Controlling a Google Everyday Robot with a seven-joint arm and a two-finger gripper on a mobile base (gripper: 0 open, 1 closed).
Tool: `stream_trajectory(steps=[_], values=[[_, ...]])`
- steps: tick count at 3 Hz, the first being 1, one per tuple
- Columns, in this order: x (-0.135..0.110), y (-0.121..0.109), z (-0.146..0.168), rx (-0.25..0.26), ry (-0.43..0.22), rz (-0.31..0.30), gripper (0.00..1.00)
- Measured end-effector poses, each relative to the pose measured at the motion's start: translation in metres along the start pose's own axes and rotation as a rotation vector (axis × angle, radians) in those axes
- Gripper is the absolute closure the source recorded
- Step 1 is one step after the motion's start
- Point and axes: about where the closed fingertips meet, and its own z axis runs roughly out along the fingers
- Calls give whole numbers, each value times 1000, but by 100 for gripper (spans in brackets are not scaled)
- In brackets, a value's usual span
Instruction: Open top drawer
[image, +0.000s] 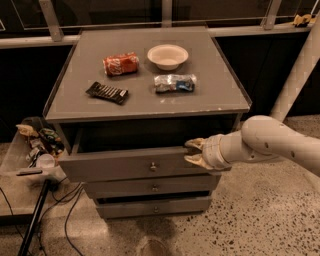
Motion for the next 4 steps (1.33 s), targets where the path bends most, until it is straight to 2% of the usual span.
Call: stream_trajectory(steps=[3,4], values=[[-8,-2,-8,12,-8,-6,100],[-8,-2,-8,12,-8,-6,81]])
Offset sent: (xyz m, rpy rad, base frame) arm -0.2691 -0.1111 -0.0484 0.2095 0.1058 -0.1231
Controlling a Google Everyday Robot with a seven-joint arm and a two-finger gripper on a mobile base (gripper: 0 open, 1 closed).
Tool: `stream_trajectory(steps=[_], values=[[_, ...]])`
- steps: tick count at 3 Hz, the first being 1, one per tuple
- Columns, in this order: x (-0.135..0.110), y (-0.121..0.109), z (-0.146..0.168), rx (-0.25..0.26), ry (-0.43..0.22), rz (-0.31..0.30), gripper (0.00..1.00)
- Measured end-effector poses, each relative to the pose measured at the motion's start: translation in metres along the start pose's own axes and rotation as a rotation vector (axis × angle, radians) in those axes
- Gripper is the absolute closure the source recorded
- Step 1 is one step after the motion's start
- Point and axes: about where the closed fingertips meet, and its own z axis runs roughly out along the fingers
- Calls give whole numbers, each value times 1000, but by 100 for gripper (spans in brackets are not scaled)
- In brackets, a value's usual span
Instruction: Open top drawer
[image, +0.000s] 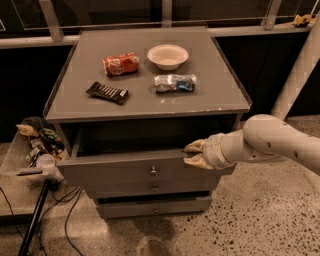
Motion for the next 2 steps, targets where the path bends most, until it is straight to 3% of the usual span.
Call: stream_trajectory(steps=[2], values=[[0,0,0,0,0,0,35]])
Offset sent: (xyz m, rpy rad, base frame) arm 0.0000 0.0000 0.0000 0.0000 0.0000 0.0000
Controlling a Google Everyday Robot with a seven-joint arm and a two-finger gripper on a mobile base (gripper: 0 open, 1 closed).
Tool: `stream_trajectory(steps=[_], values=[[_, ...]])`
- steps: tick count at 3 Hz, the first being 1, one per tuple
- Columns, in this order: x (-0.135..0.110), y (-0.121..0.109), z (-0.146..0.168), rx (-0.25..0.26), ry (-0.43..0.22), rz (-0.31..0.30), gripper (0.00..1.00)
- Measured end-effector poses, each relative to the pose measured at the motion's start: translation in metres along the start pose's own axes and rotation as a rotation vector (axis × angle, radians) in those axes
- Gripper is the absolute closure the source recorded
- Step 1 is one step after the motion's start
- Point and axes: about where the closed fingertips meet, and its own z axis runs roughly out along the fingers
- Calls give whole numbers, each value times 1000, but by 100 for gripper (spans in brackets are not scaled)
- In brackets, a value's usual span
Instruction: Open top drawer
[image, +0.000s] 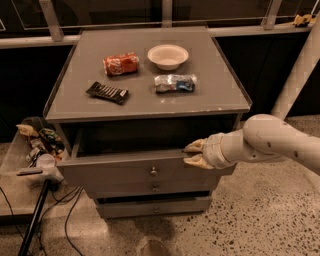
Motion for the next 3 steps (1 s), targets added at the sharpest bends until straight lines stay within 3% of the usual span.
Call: stream_trajectory(steps=[1,2,3], values=[[3,2,1,-7,2,-1,11],[3,2,1,-7,2,-1,0],[7,11,22,-42,-3,17,0]])
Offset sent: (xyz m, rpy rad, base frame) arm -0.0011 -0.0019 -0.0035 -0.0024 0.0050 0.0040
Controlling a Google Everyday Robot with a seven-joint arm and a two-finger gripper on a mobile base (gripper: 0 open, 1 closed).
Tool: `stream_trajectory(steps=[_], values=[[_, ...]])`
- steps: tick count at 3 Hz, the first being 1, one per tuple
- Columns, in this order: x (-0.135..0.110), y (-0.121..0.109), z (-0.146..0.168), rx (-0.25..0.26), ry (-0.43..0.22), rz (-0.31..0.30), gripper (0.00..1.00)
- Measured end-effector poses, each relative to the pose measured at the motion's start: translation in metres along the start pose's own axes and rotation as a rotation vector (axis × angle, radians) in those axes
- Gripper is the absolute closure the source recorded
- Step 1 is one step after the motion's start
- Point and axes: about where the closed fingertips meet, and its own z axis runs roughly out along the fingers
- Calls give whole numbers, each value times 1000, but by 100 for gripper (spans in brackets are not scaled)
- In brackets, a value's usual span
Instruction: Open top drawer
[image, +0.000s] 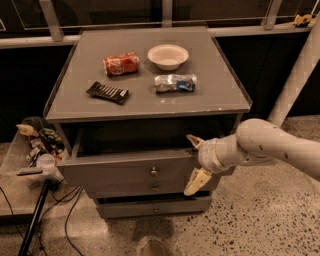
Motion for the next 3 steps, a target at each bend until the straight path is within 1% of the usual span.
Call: stream_trajectory(steps=[1,2,3], values=[[0,0,0,0,0,0,0],[0,0,0,0,0,0,19],[0,0,0,0,0,0,42]])
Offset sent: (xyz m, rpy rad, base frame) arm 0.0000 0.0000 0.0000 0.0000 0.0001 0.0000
